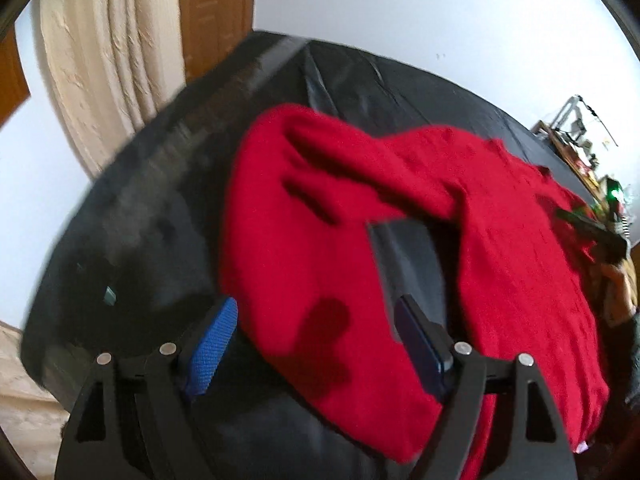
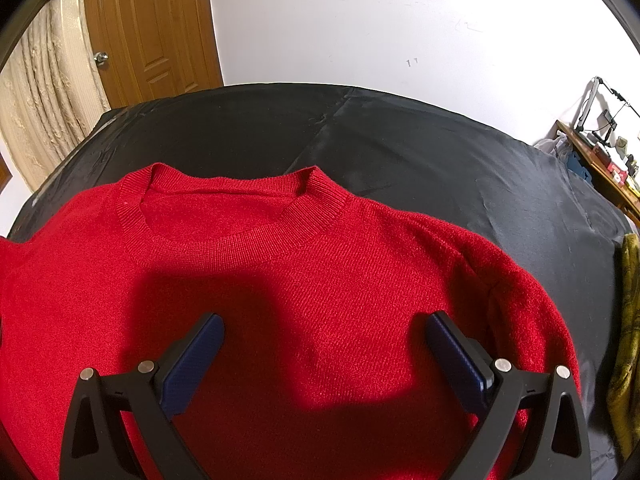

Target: Fold clothes

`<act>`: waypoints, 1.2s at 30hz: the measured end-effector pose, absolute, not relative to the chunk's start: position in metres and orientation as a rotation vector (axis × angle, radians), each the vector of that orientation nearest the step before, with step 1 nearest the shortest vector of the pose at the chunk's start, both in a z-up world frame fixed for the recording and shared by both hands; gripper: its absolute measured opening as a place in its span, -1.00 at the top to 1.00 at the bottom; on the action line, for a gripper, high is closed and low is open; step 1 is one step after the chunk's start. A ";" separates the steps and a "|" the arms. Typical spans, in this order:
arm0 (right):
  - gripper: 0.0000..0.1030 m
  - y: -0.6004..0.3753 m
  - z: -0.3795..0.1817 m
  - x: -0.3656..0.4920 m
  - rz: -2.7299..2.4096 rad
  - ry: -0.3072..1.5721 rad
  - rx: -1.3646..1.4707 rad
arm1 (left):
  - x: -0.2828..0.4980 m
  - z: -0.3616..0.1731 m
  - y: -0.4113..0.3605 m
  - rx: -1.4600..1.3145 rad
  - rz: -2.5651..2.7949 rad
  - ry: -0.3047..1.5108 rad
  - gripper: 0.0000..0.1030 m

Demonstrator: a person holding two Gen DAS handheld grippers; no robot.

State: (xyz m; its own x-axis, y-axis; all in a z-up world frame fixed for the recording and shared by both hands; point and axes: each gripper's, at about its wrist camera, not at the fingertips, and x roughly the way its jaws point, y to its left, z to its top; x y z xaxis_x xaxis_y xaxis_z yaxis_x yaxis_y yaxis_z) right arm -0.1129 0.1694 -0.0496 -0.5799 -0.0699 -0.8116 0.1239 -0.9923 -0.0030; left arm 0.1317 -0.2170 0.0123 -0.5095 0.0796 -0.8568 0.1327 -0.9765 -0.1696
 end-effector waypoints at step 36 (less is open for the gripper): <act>-1.00 0.171 -0.048 -0.106 -2.696 0.090 1.378 | 0.107 0.059 -0.355 1.041 -1.990 -0.100 -0.53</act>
